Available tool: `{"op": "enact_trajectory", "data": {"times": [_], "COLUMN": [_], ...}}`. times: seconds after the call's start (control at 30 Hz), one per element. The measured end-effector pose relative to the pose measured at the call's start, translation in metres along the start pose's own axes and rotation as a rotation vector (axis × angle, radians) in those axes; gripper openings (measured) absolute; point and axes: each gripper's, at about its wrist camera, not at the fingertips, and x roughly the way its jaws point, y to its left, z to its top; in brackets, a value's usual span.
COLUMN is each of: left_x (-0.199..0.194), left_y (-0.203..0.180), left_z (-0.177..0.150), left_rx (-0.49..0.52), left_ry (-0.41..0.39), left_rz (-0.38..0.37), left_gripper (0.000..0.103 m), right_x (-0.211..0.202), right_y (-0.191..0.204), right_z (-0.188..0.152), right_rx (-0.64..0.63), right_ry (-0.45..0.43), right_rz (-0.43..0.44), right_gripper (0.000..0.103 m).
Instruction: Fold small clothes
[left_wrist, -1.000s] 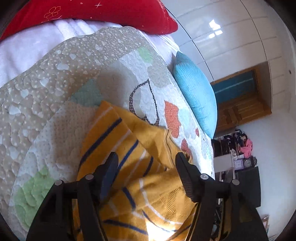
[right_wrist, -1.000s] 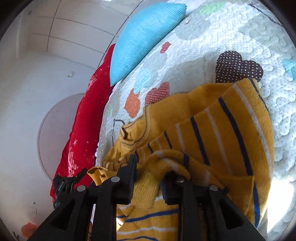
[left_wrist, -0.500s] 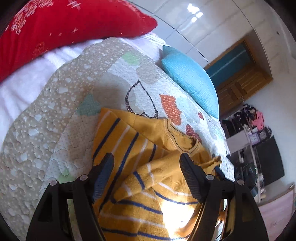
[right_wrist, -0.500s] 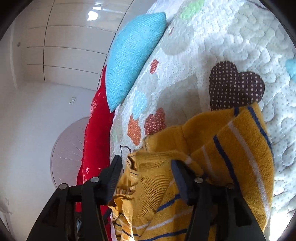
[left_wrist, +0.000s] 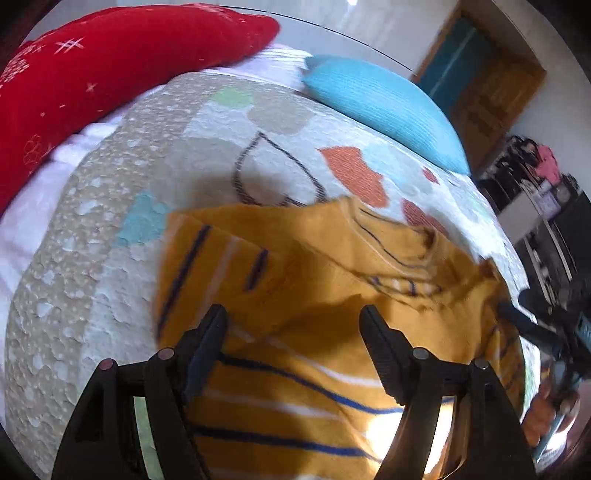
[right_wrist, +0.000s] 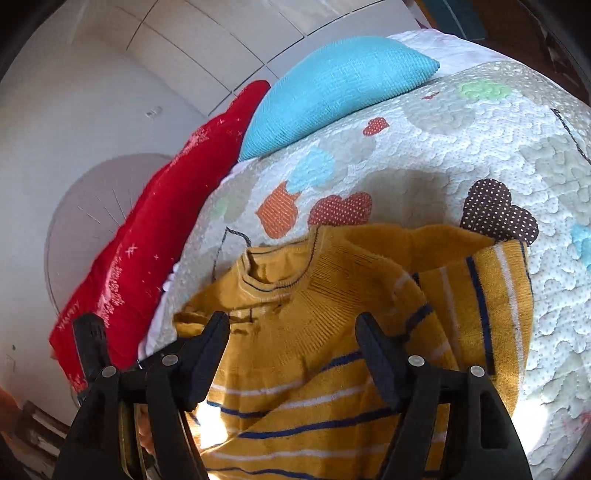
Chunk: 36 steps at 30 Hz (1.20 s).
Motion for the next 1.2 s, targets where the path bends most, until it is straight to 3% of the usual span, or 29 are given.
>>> {"op": "enact_trajectory", "data": {"times": [0.03,0.13,0.27,0.4,0.5,0.57,0.7,0.9,0.93,1.0,1.03,1.1,1.2], "left_x": [0.004,0.018,0.019,0.015,-0.006,-0.034,-0.093,-0.146,-0.148,-0.148,-0.147,-0.151,-0.167], "left_y": [0.01,0.037,0.033,0.029,0.03,0.031,0.034,0.044,0.045,0.044,0.043,0.042,0.038], "left_z": [0.005,0.014,0.009,0.006,0.003,-0.006,-0.041,-0.116,-0.127,-0.146,-0.154,-0.168,-0.183], "left_rx": [-0.028,-0.104,-0.049,-0.044,-0.103,-0.128,-0.13,-0.158,-0.168,-0.185,-0.194,-0.215,-0.2], "left_ry": [-0.003,0.014,-0.023,-0.03,-0.016,-0.031,-0.056,-0.047,-0.041,-0.019,-0.009,-0.008,-0.058], "left_rz": [0.026,-0.004,0.003,0.012,0.028,-0.003,-0.014,-0.013,-0.014,-0.02,-0.025,-0.015,0.047], "left_gripper": [0.073,0.073,0.076,0.079,0.079,0.079,0.08,0.084,0.084,0.084,0.084,0.084,0.084], "right_x": [0.008,0.031,0.047,0.052,0.052,0.034,-0.032,-0.086,-0.088,-0.083,-0.079,-0.076,-0.09], "right_y": [-0.003,-0.022,-0.039,-0.024,-0.013,-0.001,0.011,-0.02,-0.026,-0.038,-0.042,-0.051,-0.062], "right_z": [0.003,0.013,0.017,0.013,0.018,0.021,0.006,-0.053,-0.064,-0.084,-0.093,-0.104,-0.109], "right_rx": [-0.002,0.006,0.018,-0.068,-0.088,-0.114,-0.115,-0.074,-0.059,-0.025,-0.017,-0.018,-0.004], "right_ry": [0.003,-0.013,-0.051,-0.055,0.003,-0.001,-0.115,-0.105,-0.093,-0.04,-0.006,0.008,-0.033], "right_rz": [-0.033,-0.129,-0.082,-0.13,-0.195,-0.221,-0.183,-0.264,-0.268,-0.248,-0.26,-0.363,-0.428], "right_gripper": [0.076,0.075,0.077,0.083,0.082,0.081,0.081,0.081,0.079,0.052,0.032,0.028,0.033]}}
